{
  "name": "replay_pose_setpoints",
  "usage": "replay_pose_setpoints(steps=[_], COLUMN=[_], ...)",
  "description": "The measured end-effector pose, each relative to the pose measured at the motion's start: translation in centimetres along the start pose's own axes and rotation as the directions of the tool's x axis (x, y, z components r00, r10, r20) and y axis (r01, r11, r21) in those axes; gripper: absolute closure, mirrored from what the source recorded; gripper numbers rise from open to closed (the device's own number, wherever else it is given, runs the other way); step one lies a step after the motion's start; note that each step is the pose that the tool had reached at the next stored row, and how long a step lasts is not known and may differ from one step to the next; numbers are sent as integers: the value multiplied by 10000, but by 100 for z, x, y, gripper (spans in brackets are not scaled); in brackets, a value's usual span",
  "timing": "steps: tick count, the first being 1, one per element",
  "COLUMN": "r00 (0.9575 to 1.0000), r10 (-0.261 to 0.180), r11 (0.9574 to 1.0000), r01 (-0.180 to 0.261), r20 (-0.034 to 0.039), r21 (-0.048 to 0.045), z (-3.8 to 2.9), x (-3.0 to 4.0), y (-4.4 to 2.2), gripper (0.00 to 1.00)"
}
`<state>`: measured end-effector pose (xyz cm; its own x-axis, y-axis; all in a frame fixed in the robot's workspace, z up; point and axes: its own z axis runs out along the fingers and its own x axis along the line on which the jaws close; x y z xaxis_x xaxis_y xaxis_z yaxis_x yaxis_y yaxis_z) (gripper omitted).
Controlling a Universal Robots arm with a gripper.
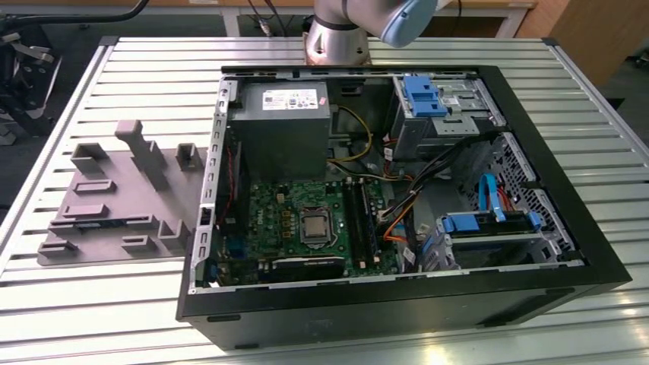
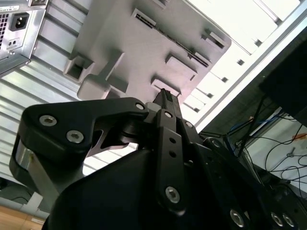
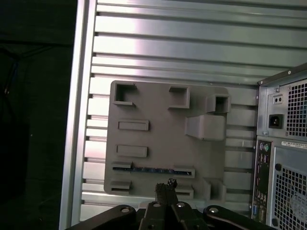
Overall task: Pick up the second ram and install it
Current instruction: 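Pick up the second ram and move it above second insertion slot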
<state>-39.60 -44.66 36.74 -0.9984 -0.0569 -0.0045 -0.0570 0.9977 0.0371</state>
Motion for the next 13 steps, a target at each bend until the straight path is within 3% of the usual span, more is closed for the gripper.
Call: replay_pose_setpoints(steps=[8, 13], r00=[9990, 9952], r10=[-441, -979], r11=[9990, 9952], r01=[441, 979], r20=[-16, -36], r21=[-3, -6], z=[1, 1], x=[10, 18], y=[-4, -5], gripper=[89, 89])
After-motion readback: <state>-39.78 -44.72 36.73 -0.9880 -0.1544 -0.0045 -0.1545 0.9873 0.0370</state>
